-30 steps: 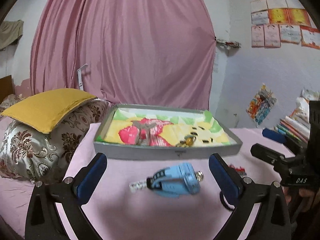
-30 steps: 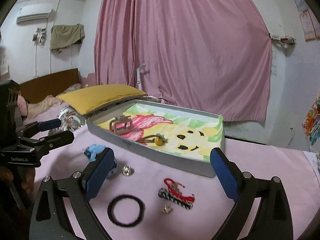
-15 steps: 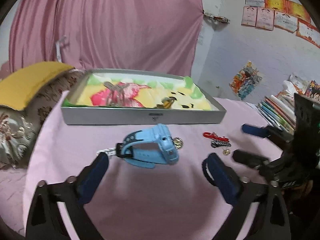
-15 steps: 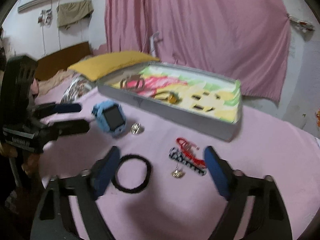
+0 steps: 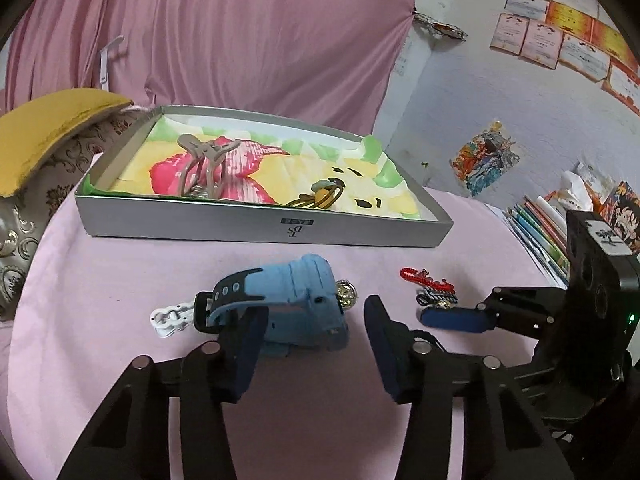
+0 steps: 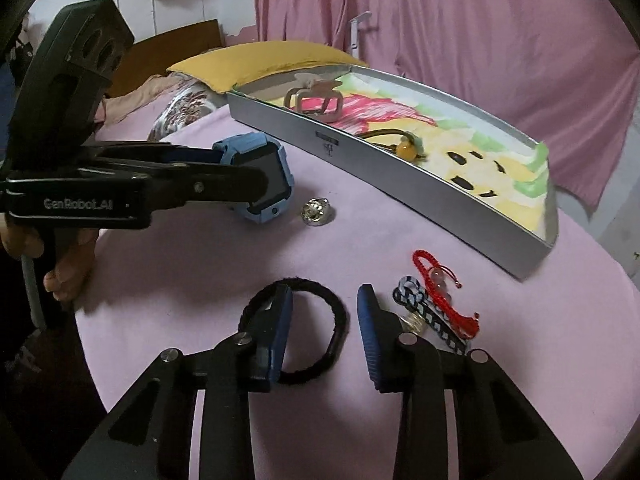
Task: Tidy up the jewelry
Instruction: 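Grasp the blue smartwatch with the left tool while the right tool grasps the plain black hair tie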
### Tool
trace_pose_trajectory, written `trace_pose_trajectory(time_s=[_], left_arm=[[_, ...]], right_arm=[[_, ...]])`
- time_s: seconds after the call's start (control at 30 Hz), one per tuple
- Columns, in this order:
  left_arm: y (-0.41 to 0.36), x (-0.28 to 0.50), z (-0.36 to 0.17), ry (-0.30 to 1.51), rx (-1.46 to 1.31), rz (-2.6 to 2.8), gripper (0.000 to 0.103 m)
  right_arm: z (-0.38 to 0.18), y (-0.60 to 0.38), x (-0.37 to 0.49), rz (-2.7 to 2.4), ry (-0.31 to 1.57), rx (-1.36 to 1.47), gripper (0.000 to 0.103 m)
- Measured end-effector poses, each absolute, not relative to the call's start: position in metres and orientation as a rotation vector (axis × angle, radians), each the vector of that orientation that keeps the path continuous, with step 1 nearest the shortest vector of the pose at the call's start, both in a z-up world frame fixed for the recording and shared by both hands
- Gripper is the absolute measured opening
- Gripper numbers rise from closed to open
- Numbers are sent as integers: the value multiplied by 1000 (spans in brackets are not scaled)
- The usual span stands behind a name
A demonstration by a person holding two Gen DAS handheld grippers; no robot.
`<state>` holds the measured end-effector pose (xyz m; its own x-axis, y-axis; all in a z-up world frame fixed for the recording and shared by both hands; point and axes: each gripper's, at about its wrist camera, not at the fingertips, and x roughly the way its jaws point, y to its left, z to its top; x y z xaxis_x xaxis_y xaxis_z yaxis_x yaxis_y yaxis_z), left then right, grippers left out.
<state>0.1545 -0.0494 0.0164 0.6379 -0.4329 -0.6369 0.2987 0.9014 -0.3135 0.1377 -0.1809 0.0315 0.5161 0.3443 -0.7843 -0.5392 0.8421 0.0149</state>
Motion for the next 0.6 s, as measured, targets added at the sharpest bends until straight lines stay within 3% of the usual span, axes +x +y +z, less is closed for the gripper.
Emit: trace_pose_trajectory(time_s=[0.3,0.6], left_arm=[[-51,162,16,799,-203,-444,22],[-56,147,28,729,-140,-450,16]], right_arm=[[32,-181,142,587,893,-243,5],[47,-185,127,537,790,-257,5]])
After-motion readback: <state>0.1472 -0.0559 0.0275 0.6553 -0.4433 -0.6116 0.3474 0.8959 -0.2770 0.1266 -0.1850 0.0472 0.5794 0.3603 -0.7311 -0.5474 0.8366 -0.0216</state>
